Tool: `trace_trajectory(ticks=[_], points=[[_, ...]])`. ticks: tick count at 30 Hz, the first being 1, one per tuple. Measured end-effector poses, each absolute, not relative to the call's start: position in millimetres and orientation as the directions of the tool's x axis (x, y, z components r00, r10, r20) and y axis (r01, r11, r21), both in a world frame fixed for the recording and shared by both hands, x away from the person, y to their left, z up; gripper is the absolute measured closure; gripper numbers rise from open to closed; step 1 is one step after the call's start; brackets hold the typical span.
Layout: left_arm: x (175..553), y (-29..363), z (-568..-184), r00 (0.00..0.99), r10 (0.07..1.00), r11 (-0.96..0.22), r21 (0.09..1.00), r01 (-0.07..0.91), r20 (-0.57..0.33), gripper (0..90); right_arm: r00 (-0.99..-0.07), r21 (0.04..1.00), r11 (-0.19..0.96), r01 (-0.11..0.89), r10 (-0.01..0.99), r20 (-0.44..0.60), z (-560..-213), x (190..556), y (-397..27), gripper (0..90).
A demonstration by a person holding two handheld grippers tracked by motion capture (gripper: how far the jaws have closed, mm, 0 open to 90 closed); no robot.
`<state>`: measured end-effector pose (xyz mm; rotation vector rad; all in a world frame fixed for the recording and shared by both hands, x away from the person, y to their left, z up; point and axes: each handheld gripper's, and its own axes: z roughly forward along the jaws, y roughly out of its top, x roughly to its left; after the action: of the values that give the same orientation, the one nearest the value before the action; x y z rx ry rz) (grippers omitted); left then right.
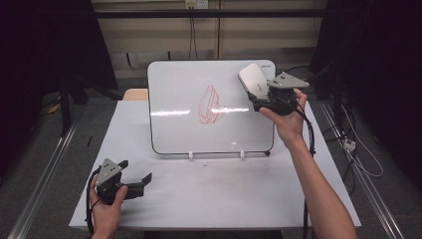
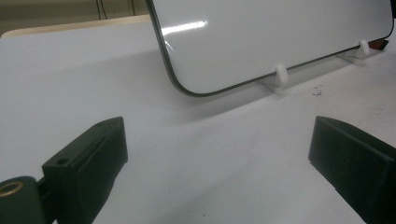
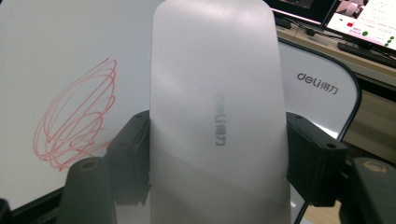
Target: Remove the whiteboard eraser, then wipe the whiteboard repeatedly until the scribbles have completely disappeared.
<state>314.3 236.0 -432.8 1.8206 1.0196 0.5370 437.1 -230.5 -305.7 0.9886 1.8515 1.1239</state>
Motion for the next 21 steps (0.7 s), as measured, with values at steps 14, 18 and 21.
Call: trace_trajectory(ticks=[14, 18, 21], points=[[315.4, 238.0, -434.3, 0.557, 0.827, -0.205, 0.887, 0.415, -0.070, 4.6, -0.464, 0.920, 0.333, 0.207, 0.861, -0.207, -315.6, 428.8, -213.8, 31.2], [316.3, 238.8, -434.2, 0.554, 0.829, -0.195, 0.887, 0.418, -0.079, 4.6, -0.484, 0.918, 0.341, 0.202, 0.850, -0.209, -319.0, 425.2, -205.7, 31.2], [316.3, 238.0, -434.0, 0.558, 0.826, -0.196, 0.887, 0.418, -0.080, 4.6, -0.502, 0.917, 0.348, 0.193, 0.838, -0.213, -319.9, 422.6, -198.8, 31.2]])
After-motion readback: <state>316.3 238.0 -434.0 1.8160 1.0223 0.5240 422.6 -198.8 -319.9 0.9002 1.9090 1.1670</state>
